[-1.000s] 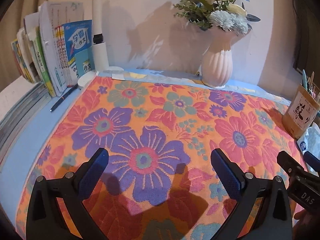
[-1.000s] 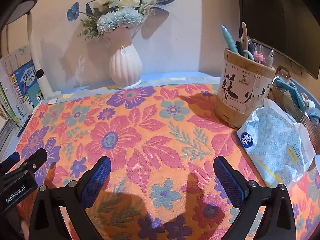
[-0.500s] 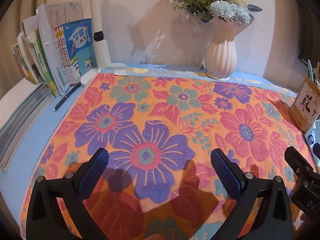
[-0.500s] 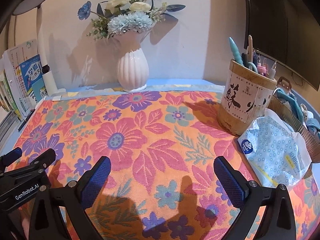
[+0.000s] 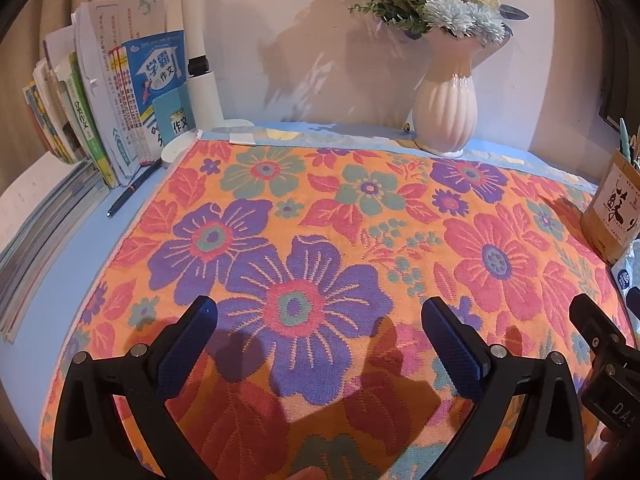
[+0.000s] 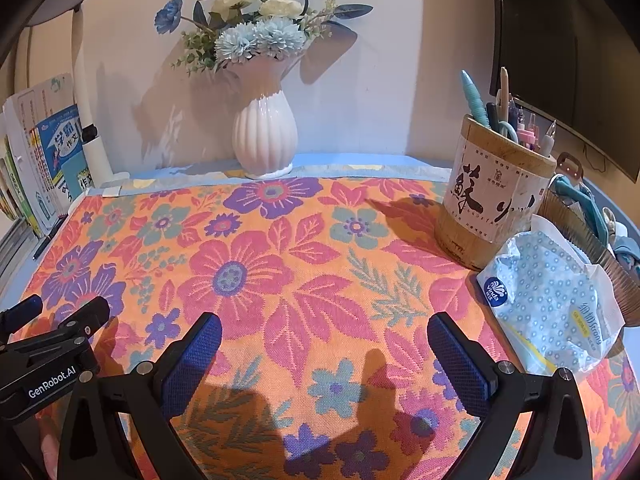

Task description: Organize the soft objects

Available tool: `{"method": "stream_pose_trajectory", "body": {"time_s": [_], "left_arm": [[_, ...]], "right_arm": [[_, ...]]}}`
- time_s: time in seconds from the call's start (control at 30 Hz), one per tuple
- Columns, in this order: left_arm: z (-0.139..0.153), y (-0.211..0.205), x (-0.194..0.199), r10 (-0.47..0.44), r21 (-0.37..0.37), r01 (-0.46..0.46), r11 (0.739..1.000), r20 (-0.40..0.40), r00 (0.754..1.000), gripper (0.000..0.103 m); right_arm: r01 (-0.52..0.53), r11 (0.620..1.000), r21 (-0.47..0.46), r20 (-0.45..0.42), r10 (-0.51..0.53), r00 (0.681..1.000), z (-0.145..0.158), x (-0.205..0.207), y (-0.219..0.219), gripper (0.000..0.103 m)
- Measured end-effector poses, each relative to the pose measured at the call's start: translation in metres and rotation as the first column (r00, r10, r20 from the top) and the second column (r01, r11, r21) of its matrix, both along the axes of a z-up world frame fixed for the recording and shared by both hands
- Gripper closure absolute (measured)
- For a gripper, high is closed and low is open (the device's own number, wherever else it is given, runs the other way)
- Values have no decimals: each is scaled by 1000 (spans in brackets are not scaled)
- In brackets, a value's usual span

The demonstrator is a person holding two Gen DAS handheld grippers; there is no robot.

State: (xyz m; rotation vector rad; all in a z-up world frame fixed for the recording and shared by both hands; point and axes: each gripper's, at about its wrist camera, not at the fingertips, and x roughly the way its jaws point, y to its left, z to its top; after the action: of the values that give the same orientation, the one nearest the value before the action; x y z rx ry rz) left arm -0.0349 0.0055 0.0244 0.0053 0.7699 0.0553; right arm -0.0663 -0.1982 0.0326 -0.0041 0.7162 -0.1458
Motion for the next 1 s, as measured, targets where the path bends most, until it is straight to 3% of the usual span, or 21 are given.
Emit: {"method": "stream_pose_trajectory", "body": {"time_s": [1.0], "left_arm": [[-3, 0, 3, -7, -20, 6, 1000, -26, 1000, 1]], "right_arm": [[-5, 1000, -4, -15, 5, 1000, -2, 2, 0, 0]]}}
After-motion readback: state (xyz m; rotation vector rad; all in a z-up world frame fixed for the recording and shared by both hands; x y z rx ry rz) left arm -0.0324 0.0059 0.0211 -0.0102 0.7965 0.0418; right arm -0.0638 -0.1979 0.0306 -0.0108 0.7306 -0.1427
